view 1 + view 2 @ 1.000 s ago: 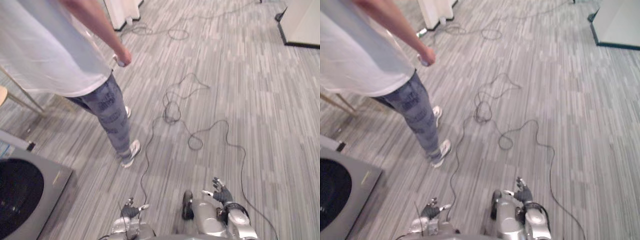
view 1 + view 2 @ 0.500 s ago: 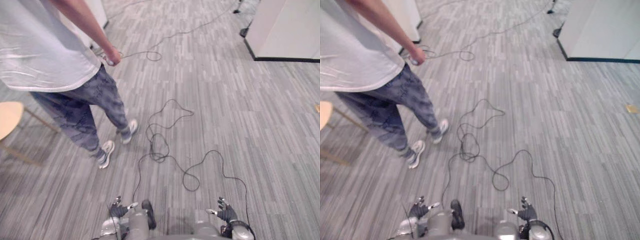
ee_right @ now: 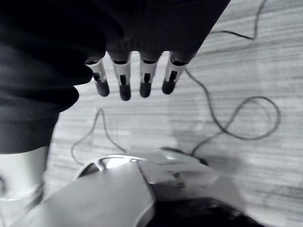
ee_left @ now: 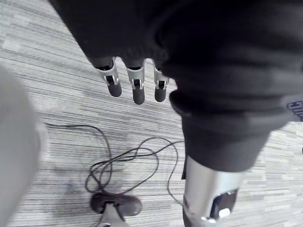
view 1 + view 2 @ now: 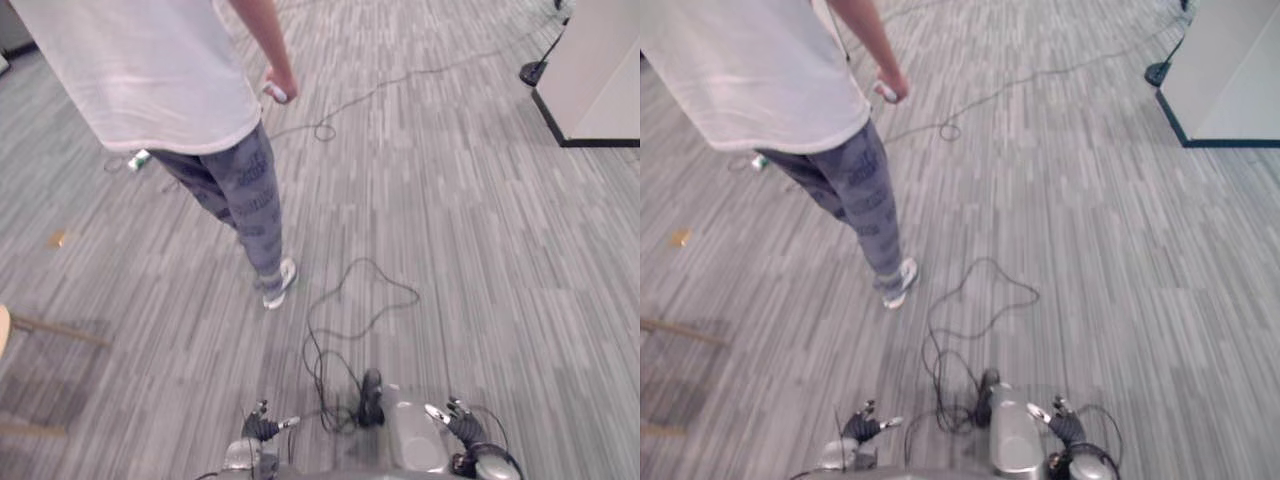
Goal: Organize washtable
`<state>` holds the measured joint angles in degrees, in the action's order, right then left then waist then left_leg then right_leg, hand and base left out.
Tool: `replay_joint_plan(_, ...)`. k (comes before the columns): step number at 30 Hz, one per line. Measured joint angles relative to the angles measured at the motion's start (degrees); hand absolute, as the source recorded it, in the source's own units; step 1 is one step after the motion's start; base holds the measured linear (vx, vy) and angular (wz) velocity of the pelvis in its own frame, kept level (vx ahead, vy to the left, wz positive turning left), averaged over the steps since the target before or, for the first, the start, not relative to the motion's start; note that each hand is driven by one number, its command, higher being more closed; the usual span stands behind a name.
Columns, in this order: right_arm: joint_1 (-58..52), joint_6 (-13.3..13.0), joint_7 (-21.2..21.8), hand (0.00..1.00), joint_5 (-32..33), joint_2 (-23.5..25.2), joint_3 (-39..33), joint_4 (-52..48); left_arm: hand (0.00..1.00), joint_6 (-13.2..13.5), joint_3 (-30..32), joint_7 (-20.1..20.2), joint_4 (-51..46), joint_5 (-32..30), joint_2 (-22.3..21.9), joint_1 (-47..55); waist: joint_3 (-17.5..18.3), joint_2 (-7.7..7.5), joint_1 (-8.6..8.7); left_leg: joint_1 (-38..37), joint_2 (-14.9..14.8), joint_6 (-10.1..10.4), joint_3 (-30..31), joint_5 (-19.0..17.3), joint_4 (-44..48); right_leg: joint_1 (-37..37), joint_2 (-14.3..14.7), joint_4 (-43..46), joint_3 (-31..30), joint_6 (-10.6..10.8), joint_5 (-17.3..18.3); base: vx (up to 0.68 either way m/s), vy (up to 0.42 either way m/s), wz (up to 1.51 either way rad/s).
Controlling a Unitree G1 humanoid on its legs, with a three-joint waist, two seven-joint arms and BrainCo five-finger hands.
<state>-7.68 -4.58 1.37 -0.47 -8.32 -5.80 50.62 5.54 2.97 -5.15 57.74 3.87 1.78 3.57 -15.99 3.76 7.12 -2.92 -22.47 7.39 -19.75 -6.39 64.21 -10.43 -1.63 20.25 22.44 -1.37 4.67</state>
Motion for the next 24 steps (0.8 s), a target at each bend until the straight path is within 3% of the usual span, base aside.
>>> replay_joint_plan(2, 0.09, 0.5, -0.01, 0.0, 0.14, 0.63, 0.06, 0.98, 0.0, 0.08, 1.32, -0.11, -0.45, 0.01, 0.86, 0.03, -0.55, -1.39, -0.27, 3.99, -0.61, -2.44, -3.11, -1.58, 1.33, 7.69, 1.42, -4.78, -0.62, 0.54, 1.39, 0.57, -0.216, -0.13)
replay_joint_plan(3, 0.16, 0.55, 0.0, 0.0, 0.12, 1.05, 0.14, 1.35, 0.0, 0.22, 1.73, -0.04, -0.54, 0.08, 1.36, 0.15, -0.41, -2.4, -0.32, 7.01, 0.0, -2.52, -6.94, -2.38, -3.5, 12.25, 2.28, -9.37, -1.14, 0.83, 1.69, 0.57, -0.239, -0.14)
replay_joint_plan(5, 1.08, 0.62, 0.03, 0.0, 0.15, 1.14, 0.69, 2.08, 0.0, 0.57, 2.22, 0.06, -1.56, 0.54, 1.92, 0.49, -0.49, -3.05, -0.72, 11.73, 3.46, -2.49, -11.15, -3.02, -18.1, 17.72, 3.88, -15.46, -2.42, 0.91, 1.51, 0.56, -0.241, -0.32)
replay_joint_plan(6, 1.24, 0.65, 0.05, 0.0, -0.03, 0.91, 1.45, 2.11, 0.0, 0.67, 2.21, 0.0, -2.53, 0.55, 1.84, 0.44, -0.46, -3.15, -1.78, 13.26, 7.31, -2.25, -11.55, -2.42, -33.35, 20.49, 4.74, -18.4, -3.41, 0.08, 0.91, 0.69, -0.228, -0.54)
replay_joint_plan(7, 1.57, 0.62, 0.02, 0.0, -0.08, 0.89, 1.56, 2.09, 0.0, 0.97, 2.16, -0.05, -3.11, 0.63, 1.57, 0.57, -0.39, -2.81, -2.21, 14.36, 9.8, -0.22, -10.95, -0.59, -48.23, 23.48, 6.31, -21.32, -4.85, -0.57, 0.47, 0.58, -0.18, -0.61)
replay_joint_plan(9, 1.68, 0.57, -0.06, 0.0, -0.15, 0.03, 1.08, 2.08, 0.0, 1.31, 2.5, -0.12, -5.15, 0.68, 0.21, 1.19, -0.22, -1.13, -3.59, 17.92, 9.07, 0.5, -9.2, 0.03, -53.78, 27.54, 9.93, -24.61, -8.71, -1.52, 1.11, 0.6, -0.068, -0.83)
replay_joint_plan(11, 0.6, 0.44, -0.1, 0.0, -0.17, 0.18, 0.96, 2.03, 0.0, 1.3, 3.3, 0.0, -5.32, 0.64, 0.58, 1.35, 0.23, -1.92, -3.94, 18.04, 12.11, -1.77, -10.16, 0.92, -53.18, 32.08, 9.33, -23.84, -9.74, -0.09, 5.29, 0.66, 0.057, -0.68)
replay_joint_plan(13, -1.15, 0.47, 0.0, 0.0, -0.82, 1.16, 1.2, 2.45, 0.0, 1.34, 4.56, -0.23, -5.18, 1.03, -0.21, 2.0, 1.83, -3.79, -4.5, 16.08, 16.86, -13.16, -5.82, 5.85, -53.12, 29.79, 6.21, -11.24, -9.58, 2.58, 11.62, 0.66, 0.1, -0.67)
replay_joint_plan(14, -1.15, 0.51, 0.08, 0.0, -0.81, 2.11, 0.37, 2.53, 0.0, 1.18, 4.52, -0.06, -3.87, 1.01, 0.62, 1.8, 1.99, -4.67, -4.28, 13.49, 18.12, -16.85, -5.49, 8.2, -52.91, 25.03, 3.15, 4.53, -7.76, 3.83, 12.66, 0.89, 0.136, -0.68)
replay_joint_plan(15, -1.26, 0.72, 0.08, 0.0, -0.87, 3.11, 0.07, 2.62, 0.0, 0.94, 4.35, 0.09, -3.64, 1.01, 2.07, 1.73, 2.66, -6.86, -4.15, 10.71, 19.84, -16.71, -5.59, 8.32, -52.22, 18.2, -2.55, 23.97, -5.03, 2.99, 7.77, 0.88, 0.122, -0.2)
replay_joint_plan(16, -1.27, 0.75, 0.07, 0.0, -0.79, 3.49, 0.01, 2.74, 0.0, 0.76, 4.01, 0.07, -3.53, 0.99, 2.95, 1.22, 2.28, -8.59, -3.63, 8.07, 20.93, -14.68, -3.86, 5.75, -52.14, 15.38, -6.76, 33.29, -3.34, 1.17, -0.72, 0.7, 0.044, 0.14)
replay_joint_plan(17, -0.97, 0.71, 0.06, 0.0, -0.68, 4.11, -0.24, 2.49, 0.0, 0.42, 3.53, 0.05, -2.78, 1.01, 3.57, 1.02, 2.13, -9.13, -2.94, 4.85, 21.8, -13.31, -2.91, 3.88, -53.25, 13.1, -9.45, 38.91, -3.4, -0.58, -0.79, 0.69, 0.001, 0.22)
replay_joint_plan(18, -0.46, 0.65, 0.11, 0.0, -0.7, 4.13, 0.17, 2.35, 0.0, -0.01, 3.14, -0.05, -1.79, 1.04, 3.58, 0.23, 1.85, -8.63, -2.77, 1.88, 21.5, -11.99, -2.46, 2.13, -54.35, 9.72, -9.61, 41.21, -4.55, -2.3, 5.32, 0.8, -0.009, 0.12)
replay_joint_plan(19, 0.04, 0.13, 0.47, 0.0, -1.2, 2.81, 0.63, 1.26, 0.0, -0.24, 0.91, -0.08, -0.69, 1.06, 3.15, -0.41, 1.31, -6.37, -2.26, -1.48, 20.03, -10.64, -1.5, 0.15, -55.57, 4.94, -7.75, 39.2, -5.2, -2.64, 10.59, 0.65, -0.003, 0.05)
replay_joint_plan(20, 0.0, -0.19, 0.56, 0.0, -1.15, 2.2, 1.1, 0.68, 0.0, -0.25, -0.22, -0.02, -0.26, 1.08, 2.81, -0.69, 1.02, -5.35, -1.51, -3.16, 19.17, -10.04, -0.71, -0.72, -56.3, 2.77, -6.83, 36.82, -5.21, -2.47, 12.49, 0.66, -0.018, 0.4)
replay_joint_plan(21, -0.23, -1.09, 1.03, 0.0, -1.11, 1.37, 1.27, -0.87, 0.0, -0.27, -1.54, 0.04, 0.61, 1.05, 1.61, -1.48, 0.45, -3.4, -0.18, -6.67, 17.29, -9.0, 0.76, -2.36, -57.77, -1.83, -5.34, 29.84, -5.23, -1.64, 13.8, 0.7, -0.052, 0.68)
replay_joint_plan(23, -0.11, -1.46, 1.15, 0.0, -1.11, 1.1, 1.25, -1.81, 0.0, -0.23, -2.99, 0.09, 1.37, 1.03, 0.55, -2.75, 0.31, -2.7, 0.96, -10.99, 15.8, -7.28, 2.4, -3.5, -59.9, -7.45, -4.93, 12.8, -5.35, 1.46, 9.84, 0.74, -0.122, 0.84)
replay_joint_plan(24, -0.56, -1.31, 1.14, 0.0, -1.1, 1.82, 1.29, -1.77, 0.0, -0.13, -3.41, 0.08, 1.37, 0.78, 0.34, -3.08, 0.49, -4.69, 1.51, -13.54, 16.81, -6.54, 3.53, -3.95, -61.26, -8.13, -6.77, -2.33, -4.35, 5.22, 2.82, 0.83, -0.231, 1.02)
